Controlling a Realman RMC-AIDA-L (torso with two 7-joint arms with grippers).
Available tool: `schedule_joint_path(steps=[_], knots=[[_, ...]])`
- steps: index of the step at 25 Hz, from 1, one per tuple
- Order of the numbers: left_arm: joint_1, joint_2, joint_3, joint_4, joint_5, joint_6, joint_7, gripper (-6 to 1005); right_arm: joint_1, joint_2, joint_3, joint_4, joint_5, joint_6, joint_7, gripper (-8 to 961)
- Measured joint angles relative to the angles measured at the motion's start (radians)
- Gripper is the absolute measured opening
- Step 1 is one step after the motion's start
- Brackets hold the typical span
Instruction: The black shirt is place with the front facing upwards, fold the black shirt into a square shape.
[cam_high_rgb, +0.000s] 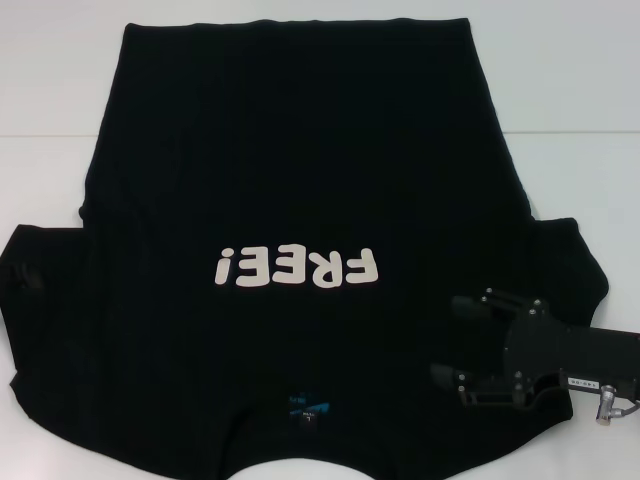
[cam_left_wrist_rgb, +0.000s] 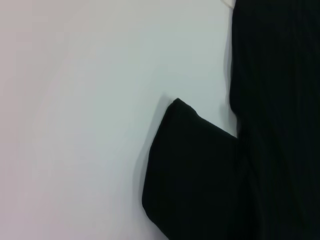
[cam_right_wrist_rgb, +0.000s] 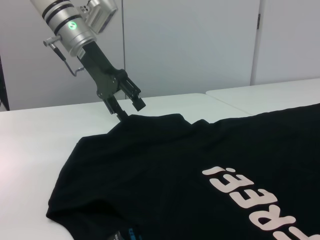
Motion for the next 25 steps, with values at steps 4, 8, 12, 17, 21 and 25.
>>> schedule_joint_path(steps=[4, 8, 12, 17, 21, 25], knots=[[-0.003, -0.001, 0.0, -0.014, 0.0, 0.0, 0.002, 860, 0.0, 0.0, 0.0, 0.0, 0.0, -0.001, 0.0, 921], [-0.004, -0.001, 0.005, -0.019, 0.0, -0.004, 0.004, 856, 0.0, 0.0, 0.0, 0.001, 0.0, -0.002, 0.0, 921], [-0.004, 0.0, 0.008, -0.02, 0.0, -0.005, 0.005, 851, 0.0, 0.0, 0.0, 0.002, 0.0, -0.003, 0.0, 921], [-0.015, -0.003, 0.01, -0.02, 0.0, -0.005, 0.013, 846, 0.0, 0.0, 0.0, 0.002, 0.0, -0.003, 0.0, 921], [-0.024, -0.003, 0.028, -0.019, 0.0, -0.004, 0.021, 841, 0.0, 0.0, 0.0, 0.002, 0.001, -0.003, 0.0, 921], [-0.027, -0.003, 0.057, -0.016, 0.0, -0.007, 0.021, 793, 0.0, 0.0, 0.0, 0.001, 0.002, -0.004, 0.0, 921]])
